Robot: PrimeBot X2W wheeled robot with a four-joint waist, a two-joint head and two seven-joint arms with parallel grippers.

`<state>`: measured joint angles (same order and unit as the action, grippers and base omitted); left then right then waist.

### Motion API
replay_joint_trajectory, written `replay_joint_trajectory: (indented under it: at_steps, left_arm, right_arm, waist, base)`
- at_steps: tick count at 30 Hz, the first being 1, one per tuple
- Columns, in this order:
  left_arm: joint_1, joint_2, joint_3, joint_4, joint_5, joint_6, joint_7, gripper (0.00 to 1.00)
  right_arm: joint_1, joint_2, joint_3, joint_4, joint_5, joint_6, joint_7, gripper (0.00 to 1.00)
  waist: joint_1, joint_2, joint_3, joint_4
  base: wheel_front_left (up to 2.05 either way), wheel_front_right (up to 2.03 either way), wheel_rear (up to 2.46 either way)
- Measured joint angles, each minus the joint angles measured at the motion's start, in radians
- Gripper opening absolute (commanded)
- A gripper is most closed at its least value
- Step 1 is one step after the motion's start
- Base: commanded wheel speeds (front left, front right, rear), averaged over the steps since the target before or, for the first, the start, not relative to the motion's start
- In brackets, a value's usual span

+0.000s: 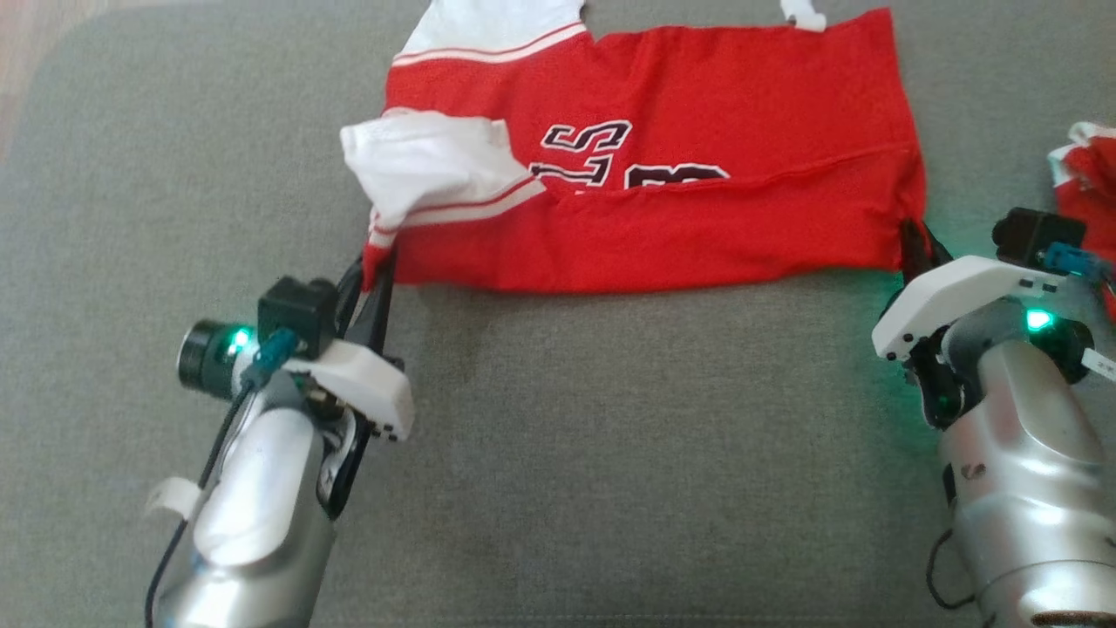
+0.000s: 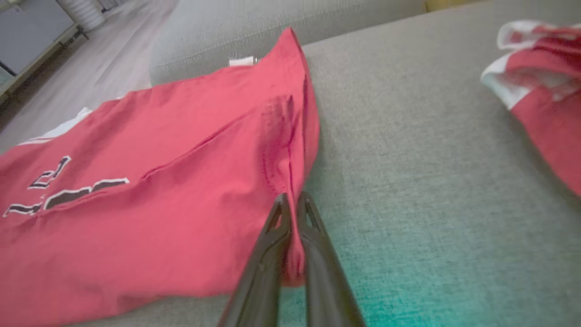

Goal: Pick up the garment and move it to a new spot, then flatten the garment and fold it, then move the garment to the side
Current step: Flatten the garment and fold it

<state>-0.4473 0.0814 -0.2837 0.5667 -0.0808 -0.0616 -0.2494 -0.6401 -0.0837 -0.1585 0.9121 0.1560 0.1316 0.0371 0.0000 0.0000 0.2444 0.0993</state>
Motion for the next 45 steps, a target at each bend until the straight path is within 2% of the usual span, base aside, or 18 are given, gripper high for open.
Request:
replay_joint_trajectory:
  at_steps: [10, 18, 24, 25, 26, 27, 30, 35, 39, 45]
  left_arm:
    - [0.070, 0.019, -0.002, 0.064, -0.017, -0.012, 0.000, 0.00]
    - [0.178, 0.040, -0.028, 0.062, -0.058, -0.045, 0.002, 0.00]
    - [0.263, 0.057, -0.065, 0.013, -0.101, -0.061, 0.062, 0.00]
    - [0.274, 0.060, -0.068, 0.006, -0.109, -0.062, 0.072, 0.00]
    - [0.283, 0.065, -0.072, 0.000, -0.112, -0.062, 0.081, 0.00]
    - [0.288, 0.068, -0.075, -0.004, -0.118, -0.062, 0.091, 0.00]
    - [0.298, 0.078, -0.083, -0.010, -0.119, -0.054, 0.125, 1.00]
    - [0.301, 0.077, -0.056, -0.047, -0.130, -0.009, 0.086, 1.00]
    - [0.300, 0.073, -0.015, -0.101, -0.151, 0.031, 0.030, 1.00]
    - [0.281, 0.070, 0.018, -0.163, -0.160, 0.044, 0.005, 1.00]
  right_arm:
    - [0.110, -0.028, 0.064, -0.030, 0.119, 0.000, -0.041, 0.00]
    - [0.271, -0.059, 0.119, -0.167, 0.241, 0.000, 0.019, 0.00]
    - [0.445, -0.059, 0.120, -0.295, 0.287, 0.000, 0.083, 0.00]
    - [0.469, -0.058, 0.117, -0.310, 0.290, 0.000, 0.090, 0.12]
    - [0.489, -0.056, 0.110, -0.324, 0.291, 0.000, 0.096, 0.66]
    - [0.505, -0.054, 0.100, -0.336, 0.289, 0.000, 0.097, 1.00]
    - [0.533, -0.045, 0.073, -0.373, 0.270, 0.000, 0.105, 1.00]
    - [0.539, -0.010, 0.015, -0.465, 0.244, 0.000, 0.067, 1.00]
    - [0.552, 0.005, 0.023, -0.543, 0.242, 0.000, 0.030, 1.00]
    - [0.546, 0.007, 0.045, -0.611, 0.228, 0.000, -0.001, 1.00]
  waist:
    - [0.0000, 0.0000, -0.096, -0.033]
    - [0.0000, 0.0000, -0.179, -0.054]
    - [0.0000, 0.0000, -0.218, -0.074]
    - [0.0000, 0.0000, -0.222, -0.079]
    - [0.0000, 0.0000, -0.224, -0.084]
    - [0.0000, 0.0000, -0.226, -0.088]
    - [0.0000, 0.0000, -0.231, -0.100]
    - [0.0000, 0.0000, -0.231, -0.113]
    - [0.0000, 0.0000, -0.220, -0.123]
    - [0.0000, 0.0000, -0.177, -0.139]
  base:
    - [0.00, 0.00, 0.00]
    - [0.00, 0.00, 0.00]
    - [0.00, 0.00, 0.00]
    - [0.00, 0.00, 0.00]
    - [0.00, 0.00, 0.00]
    - [0.00, 0.00, 0.00]
    - [0.00, 0.00, 0.00]
    - [0.00, 0.00, 0.00]
    - [0.00, 0.00, 0.00]
    - [0.00, 0.00, 0.00]
